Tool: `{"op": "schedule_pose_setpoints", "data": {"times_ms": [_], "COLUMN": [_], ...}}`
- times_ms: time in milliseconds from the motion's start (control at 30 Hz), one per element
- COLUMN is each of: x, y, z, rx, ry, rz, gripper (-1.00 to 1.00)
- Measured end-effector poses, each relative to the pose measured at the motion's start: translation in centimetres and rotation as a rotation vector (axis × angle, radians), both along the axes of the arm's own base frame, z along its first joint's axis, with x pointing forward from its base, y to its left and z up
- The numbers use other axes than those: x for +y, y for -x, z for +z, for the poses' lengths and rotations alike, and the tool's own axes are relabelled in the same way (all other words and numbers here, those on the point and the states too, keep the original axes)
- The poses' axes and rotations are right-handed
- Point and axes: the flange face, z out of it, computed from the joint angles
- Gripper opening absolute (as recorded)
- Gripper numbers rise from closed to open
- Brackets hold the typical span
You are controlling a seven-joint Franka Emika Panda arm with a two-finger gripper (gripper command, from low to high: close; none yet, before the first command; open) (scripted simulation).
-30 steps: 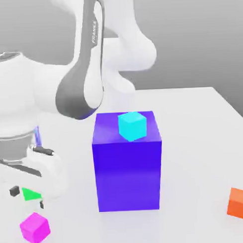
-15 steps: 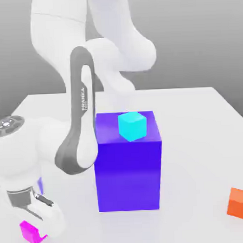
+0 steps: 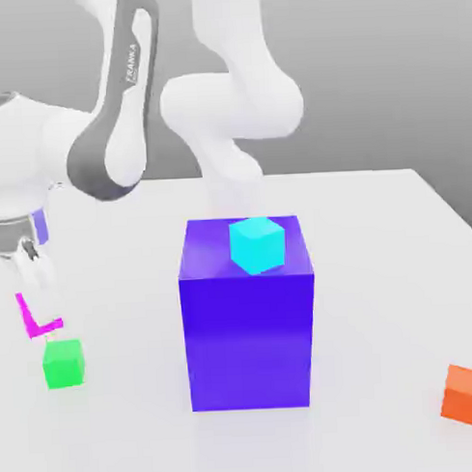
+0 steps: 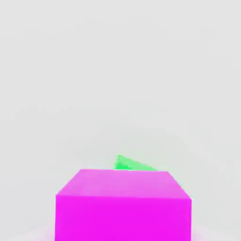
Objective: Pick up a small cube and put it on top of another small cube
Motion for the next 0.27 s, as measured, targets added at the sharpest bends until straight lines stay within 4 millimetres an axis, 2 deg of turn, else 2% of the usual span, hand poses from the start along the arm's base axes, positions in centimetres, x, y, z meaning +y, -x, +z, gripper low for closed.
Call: {"op": "schedule_pose_setpoints", "data": {"times_ms": [133, 167, 267], "x": [0.1, 0.1, 0.1], "y": [0.1, 0.2, 0.2], "z": [-3.6, -4.7, -4.7], "rx": [-0.001, 0.000, 0.000], "ry": [-0.002, -0.001, -0.001], "rz": [-0.003, -0.005, -0.005], "gripper": [-1.00, 1.00, 1.00]}}
